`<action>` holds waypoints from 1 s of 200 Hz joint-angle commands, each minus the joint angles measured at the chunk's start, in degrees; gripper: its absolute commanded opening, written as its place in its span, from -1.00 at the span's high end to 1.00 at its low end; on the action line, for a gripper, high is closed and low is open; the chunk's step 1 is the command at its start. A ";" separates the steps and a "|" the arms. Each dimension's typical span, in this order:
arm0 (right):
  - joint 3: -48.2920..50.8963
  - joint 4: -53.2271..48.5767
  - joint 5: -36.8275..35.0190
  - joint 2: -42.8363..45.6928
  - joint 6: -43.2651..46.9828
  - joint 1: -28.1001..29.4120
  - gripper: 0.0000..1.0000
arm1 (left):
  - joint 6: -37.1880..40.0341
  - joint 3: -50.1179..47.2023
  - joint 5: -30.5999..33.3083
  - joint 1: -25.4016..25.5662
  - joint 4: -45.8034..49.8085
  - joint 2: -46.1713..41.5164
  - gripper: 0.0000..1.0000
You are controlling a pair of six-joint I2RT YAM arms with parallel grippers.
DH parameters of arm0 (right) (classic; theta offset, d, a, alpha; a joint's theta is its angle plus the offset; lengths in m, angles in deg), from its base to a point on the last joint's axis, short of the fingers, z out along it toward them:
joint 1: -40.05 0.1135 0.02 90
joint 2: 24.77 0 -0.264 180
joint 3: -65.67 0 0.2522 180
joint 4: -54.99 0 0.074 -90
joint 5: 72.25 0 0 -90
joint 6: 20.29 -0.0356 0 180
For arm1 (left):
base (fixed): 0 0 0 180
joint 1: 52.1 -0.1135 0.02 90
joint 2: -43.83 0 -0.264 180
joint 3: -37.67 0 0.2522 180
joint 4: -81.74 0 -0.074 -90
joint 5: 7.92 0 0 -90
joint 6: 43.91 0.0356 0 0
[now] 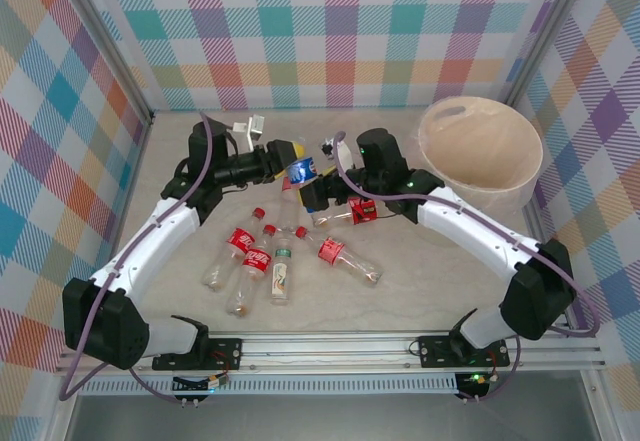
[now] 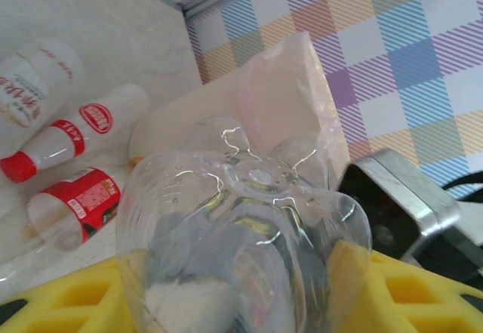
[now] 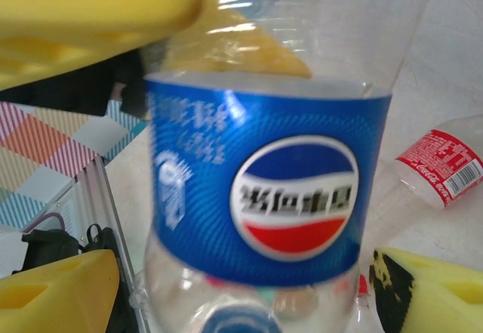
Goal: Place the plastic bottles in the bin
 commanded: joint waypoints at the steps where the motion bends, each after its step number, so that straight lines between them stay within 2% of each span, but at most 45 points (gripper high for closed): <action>1: -2.21 3.37 -1.01 -0.47 -0.81 0.06 -0.71 | -1.37 0.54 -0.83 1.24 -3.50 0.71 -0.04; 18: -2.35 3.38 -1.09 -0.48 -0.69 0.04 -0.65 | -1.34 0.68 -0.59 1.71 -3.50 1.13 -0.04; 65: -2.61 1.83 -1.97 0.04 -0.09 -0.28 -0.29 | -1.27 1.24 -0.16 2.07 -3.65 1.60 -0.07; 85: -3.23 1.22 -2.05 0.39 0.32 -0.38 -0.22 | -1.23 2.00 -0.26 2.07 -3.39 1.77 -0.23; 108: -5.43 -1.44 -2.91 0.90 1.34 -0.39 -0.19 | 1.88 4.09 0.00 2.00 -0.80 1.56 -0.63; 126: -8.72 -7.38 -4.43 2.23 1.44 -0.39 -0.16 | 8.95 8.20 2.24 1.44 7.39 1.34 -0.90; 140: -11.09 -12.74 -7.23 4.12 1.07 -0.39 -0.14 | 14.46 11.69 4.06 0.07 14.07 1.81 -1.00; 146: -12.22 -15.60 -9.51 4.87 0.99 -0.48 -0.13 | 15.63 12.53 4.74 -0.79 17.50 2.01 -0.99; 158: -15.44 -21.83 -14.51 6.10 1.22 -0.61 -0.10 | 16.48 12.41 5.06 -2.72 18.17 2.01 -0.99; 175: -19.50 -28.38 -17.36 7.56 3.25 -1.62 -0.05 | 17.88 11.41 7.01 -4.71 19.53 2.05 -0.99; 200: -26.64 -39.08 -21.23 8.22 5.15 -5.95 0.00 | 24.76 11.48 15.54 -4.86 28.01 2.88 -0.99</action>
